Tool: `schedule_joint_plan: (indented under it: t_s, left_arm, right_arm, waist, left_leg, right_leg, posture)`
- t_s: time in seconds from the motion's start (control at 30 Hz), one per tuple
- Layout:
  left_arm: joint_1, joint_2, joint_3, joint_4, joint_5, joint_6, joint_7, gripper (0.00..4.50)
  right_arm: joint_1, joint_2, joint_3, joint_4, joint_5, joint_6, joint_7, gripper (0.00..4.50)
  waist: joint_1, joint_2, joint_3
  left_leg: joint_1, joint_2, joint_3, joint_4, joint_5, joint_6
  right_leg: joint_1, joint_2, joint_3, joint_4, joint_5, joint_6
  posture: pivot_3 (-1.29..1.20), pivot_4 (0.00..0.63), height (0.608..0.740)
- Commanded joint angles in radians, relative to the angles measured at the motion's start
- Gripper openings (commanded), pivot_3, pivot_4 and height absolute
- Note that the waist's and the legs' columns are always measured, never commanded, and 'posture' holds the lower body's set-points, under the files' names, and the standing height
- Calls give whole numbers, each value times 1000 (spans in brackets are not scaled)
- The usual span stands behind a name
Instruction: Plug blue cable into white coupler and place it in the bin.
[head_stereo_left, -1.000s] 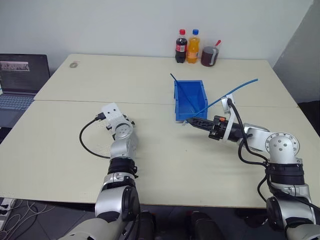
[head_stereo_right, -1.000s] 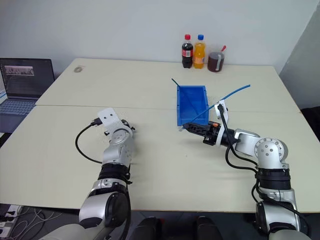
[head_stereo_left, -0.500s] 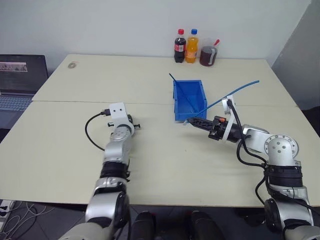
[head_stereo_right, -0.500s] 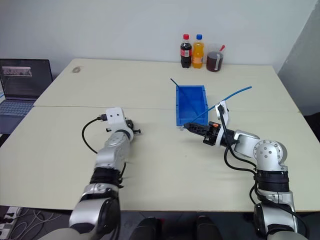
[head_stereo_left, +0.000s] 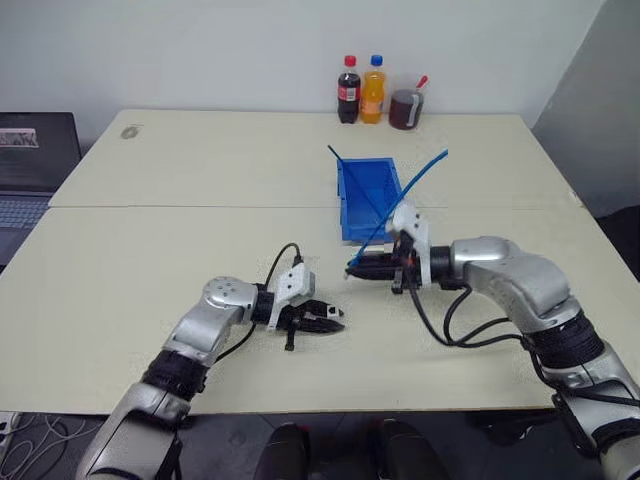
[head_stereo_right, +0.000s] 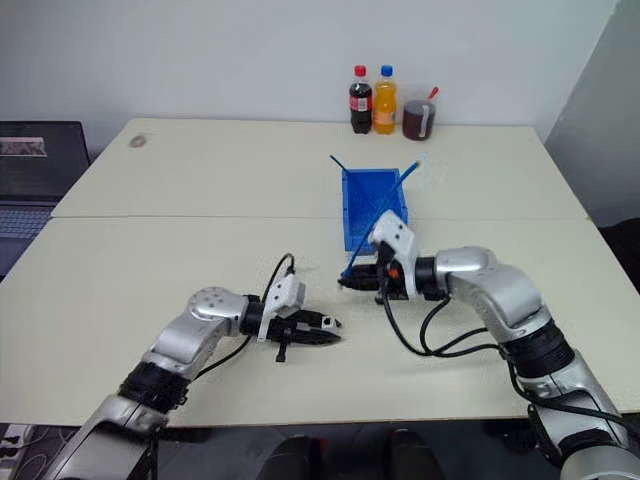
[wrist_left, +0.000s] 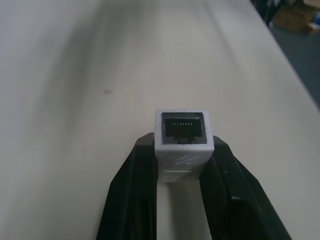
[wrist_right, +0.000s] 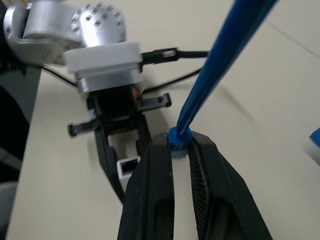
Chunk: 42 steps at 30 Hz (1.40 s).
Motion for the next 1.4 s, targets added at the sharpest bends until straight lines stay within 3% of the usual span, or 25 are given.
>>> schedule_joint_plan:
  t_s: [0.03, 0.33, 0.7, 1.17, 1.4]
  left_arm:
    - [-47, -33, -15, 163, 72, -139, -29, 812]
    - [-92, -69, -5, 293, 105, -250, -53, 812]
    - [-65, -61, 9, 256, 112, -240, -62, 812]
    - [-37, -44, 24, 201, 118, -217, -56, 812]
    - [-26, -46, 25, 179, 123, -214, -29, 812]
  right_arm:
    - [10, 7, 33, -10, -65, -65, 53, 166]
    - [14, 46, 26, -20, -86, -28, 79, 166]
    - [-2, 84, 58, 34, -154, -71, 123, 166]
    - [-58, 95, 135, 237, -317, -266, 259, 166]
    - [-51, 100, 224, 285, -390, -288, 328, 166]
  waist:
    - [2, 0, 0]
    - [3, 0, 0]
    - [2, 0, -1]
    - [-1, 0, -3]
    - [-1, 2, -9]
  left_leg:
    - [0, 0, 0, 0, 0, 0]
    - [2, 0, -1, 1, 1, 2]
    - [2, 0, -1, 1, 1, 2]
    - [4, 0, -1, 1, 1, 2]
    - [4, 0, -1, 1, 1, 2]
  right_leg:
    - [0, 0, 0, 0, 0, 0]
    - [1, 0, 0, 2, 1, 1]
    - [2, 0, 0, 2, 1, 1]
    - [3, 0, 0, 3, 1, 1]
    - [3, 0, 0, 2, 2, -1]
  posture:
    - [0, 150, 740]
    - [0, 150, 740]
    - [0, 150, 740]
    - [0, 150, 740]
    - [0, 150, 740]
